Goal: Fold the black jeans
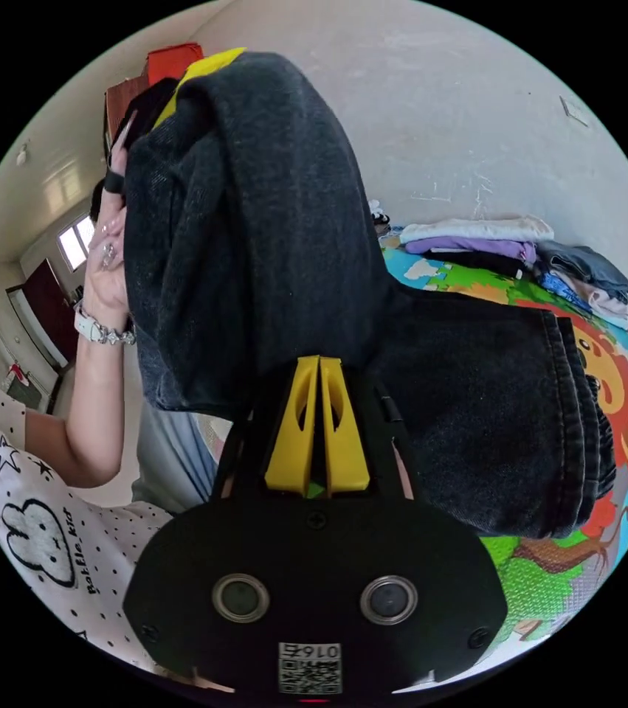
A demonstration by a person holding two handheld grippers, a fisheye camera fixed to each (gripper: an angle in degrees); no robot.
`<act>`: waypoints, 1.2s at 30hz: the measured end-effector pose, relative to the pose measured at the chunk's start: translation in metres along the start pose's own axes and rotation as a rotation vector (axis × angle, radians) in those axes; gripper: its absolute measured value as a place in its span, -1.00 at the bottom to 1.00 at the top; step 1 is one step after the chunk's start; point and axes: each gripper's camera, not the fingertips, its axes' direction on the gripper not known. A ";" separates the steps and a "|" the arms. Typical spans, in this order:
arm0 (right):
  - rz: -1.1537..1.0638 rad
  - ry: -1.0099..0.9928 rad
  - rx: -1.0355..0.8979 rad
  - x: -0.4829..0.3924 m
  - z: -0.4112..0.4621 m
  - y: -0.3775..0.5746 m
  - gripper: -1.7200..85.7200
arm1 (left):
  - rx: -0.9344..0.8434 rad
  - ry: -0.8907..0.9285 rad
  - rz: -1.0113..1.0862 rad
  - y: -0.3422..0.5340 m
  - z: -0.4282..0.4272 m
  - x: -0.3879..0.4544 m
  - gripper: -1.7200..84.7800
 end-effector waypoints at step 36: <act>0.364 0.293 0.125 0.167 -0.190 0.109 -0.85 | -0.507 -0.388 0.112 -0.042 0.045 0.053 -0.76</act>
